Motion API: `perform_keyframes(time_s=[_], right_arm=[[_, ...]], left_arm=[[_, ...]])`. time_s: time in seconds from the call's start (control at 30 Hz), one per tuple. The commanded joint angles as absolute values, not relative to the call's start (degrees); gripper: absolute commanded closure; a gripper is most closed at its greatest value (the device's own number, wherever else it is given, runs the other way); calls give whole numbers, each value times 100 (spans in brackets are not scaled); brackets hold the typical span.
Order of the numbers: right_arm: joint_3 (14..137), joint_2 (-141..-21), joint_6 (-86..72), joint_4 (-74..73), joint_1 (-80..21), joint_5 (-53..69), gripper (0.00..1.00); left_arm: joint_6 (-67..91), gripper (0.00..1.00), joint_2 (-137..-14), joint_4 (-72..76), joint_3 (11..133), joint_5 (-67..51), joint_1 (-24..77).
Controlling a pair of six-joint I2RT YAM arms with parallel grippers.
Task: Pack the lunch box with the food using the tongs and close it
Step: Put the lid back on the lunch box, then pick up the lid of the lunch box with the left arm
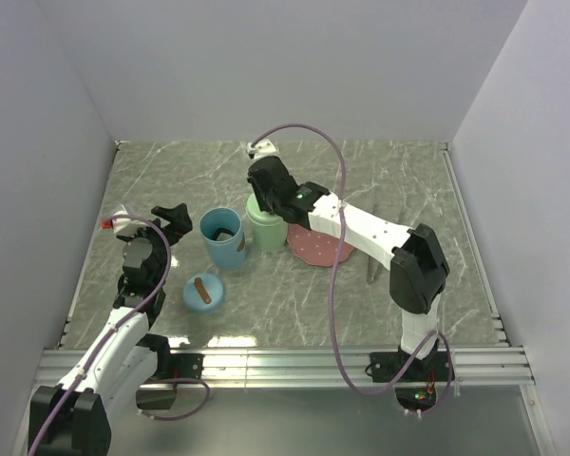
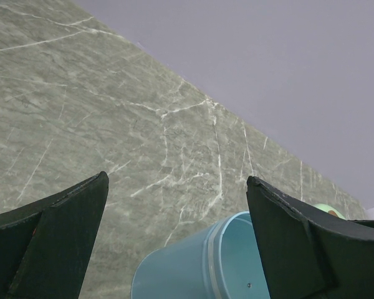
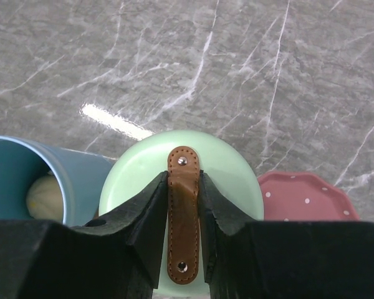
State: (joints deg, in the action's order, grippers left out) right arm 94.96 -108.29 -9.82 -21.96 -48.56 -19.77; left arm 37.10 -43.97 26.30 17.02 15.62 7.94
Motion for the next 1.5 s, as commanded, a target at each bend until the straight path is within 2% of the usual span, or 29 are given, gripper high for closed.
perform_keyframes(time_s=[0.0, 0.57, 0.63, 0.83, 0.93, 1.0, 1.23, 1.33, 1.47], right_arm=[[9150, -10661, -1195, -2505, -4931, -2127, 68], [8763, -10715, -1424, -2224, -4939, -2013, 67], [8693, -10626, -1415, -2171, -4939, -2013, 59], [8605, -10389, -1362, -2013, -4983, -2083, 44], [8552, -10310, -1336, -1899, -5010, -2170, 37], [8464, -10187, -1353, -1776, -5027, -2258, 36], [7323, -8802, -1231, -398, -5071, -2838, 35], [6437, -8037, -1073, 516, -5089, -2734, 35], [5899, -7445, -984, 895, -5115, -2452, 35]], left_arm=[[3691, 0, -4315, 2874, 1644, 1468, 791], [3700, 1, -4289, 2856, 1635, 1450, 782], [3700, 1, -4306, 2865, 1644, 1433, 782], [3700, 1, -4298, 2856, 1652, 1433, 782], [3700, 0, -4263, 2848, 1644, 1450, 791], [3709, 1, -4245, 2848, 1635, 1459, 782], [3744, 1, -4131, 2778, 1617, 1599, 782], [3788, 1, -3991, 2593, 1626, 1731, 782], [4007, 1, -3797, 2154, 1626, 1977, 782]])
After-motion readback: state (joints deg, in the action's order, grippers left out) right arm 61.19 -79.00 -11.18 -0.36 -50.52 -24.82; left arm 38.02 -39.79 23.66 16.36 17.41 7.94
